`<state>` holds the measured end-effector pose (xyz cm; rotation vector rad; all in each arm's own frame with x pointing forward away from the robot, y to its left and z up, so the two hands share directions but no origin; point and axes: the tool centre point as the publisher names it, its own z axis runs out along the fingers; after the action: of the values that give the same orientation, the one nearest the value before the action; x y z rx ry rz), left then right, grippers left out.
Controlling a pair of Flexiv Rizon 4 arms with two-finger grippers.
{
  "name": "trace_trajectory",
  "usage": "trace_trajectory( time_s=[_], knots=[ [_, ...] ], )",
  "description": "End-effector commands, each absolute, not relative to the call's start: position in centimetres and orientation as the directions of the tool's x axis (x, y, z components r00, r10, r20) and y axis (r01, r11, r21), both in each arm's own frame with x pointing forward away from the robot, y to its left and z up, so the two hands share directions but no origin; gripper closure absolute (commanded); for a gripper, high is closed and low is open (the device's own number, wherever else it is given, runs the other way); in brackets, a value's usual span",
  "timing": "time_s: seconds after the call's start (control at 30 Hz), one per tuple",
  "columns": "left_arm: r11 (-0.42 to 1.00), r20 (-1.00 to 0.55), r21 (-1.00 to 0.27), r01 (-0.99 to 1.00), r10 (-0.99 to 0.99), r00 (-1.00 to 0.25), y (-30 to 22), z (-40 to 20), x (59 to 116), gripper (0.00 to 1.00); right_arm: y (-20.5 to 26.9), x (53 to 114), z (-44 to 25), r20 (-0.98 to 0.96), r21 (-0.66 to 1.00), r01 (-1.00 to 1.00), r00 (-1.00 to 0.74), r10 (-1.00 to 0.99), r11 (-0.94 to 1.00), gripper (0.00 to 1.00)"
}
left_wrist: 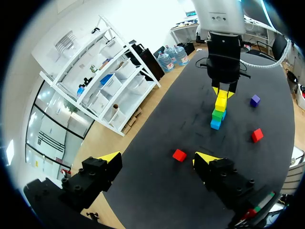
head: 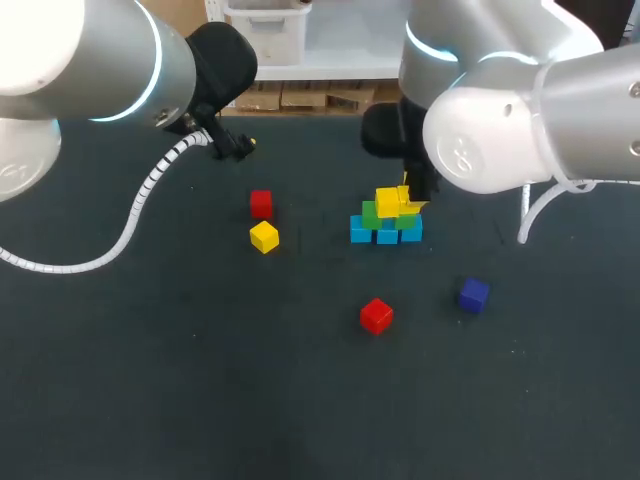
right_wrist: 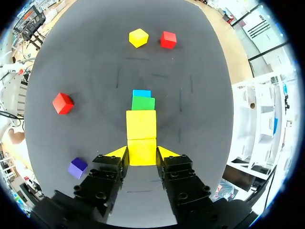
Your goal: Place the blue cubes, place green cubes on the blue cubes, place the yellow cubes on the green cubes, then place the red cubes on the yellow cubes, and place purple cube on the red cubes.
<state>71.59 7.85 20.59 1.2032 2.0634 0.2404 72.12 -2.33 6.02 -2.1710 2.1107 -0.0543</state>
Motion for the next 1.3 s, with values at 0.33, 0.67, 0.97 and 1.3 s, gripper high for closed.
trace_trajectory(
  time_s=[0.33,0.67,0.97,1.3],
  knots=[
    [0.546,-0.494,0.486,0.683,0.816,-0.300,7.9,20.6,71.6,0.00,-2.6,71.9,6.1,-0.047,-0.105,-0.994,0.029,-0.998,-0.024,0.00],
    [0.546,-0.494,0.486,0.683,0.816,-0.300,7.9,20.6,71.6,0.00,-5.4,72.1,8.0,-0.154,-0.114,-0.987,-0.092,-0.984,0.110,0.00],
    [0.546,-0.494,0.486,0.683,0.816,-0.300,7.9,20.6,71.6,0.00,-9.8,72.9,11.3,-0.342,-0.119,-0.941,-0.261,-0.903,0.317,0.00],
    [0.546,-0.494,0.486,0.683,0.816,-0.300,7.9,20.6,71.6,0.00,-14.3,74.8,14.4,-0.541,-0.117,-0.837,-0.398,-0.741,0.534,0.00]
  ],
)
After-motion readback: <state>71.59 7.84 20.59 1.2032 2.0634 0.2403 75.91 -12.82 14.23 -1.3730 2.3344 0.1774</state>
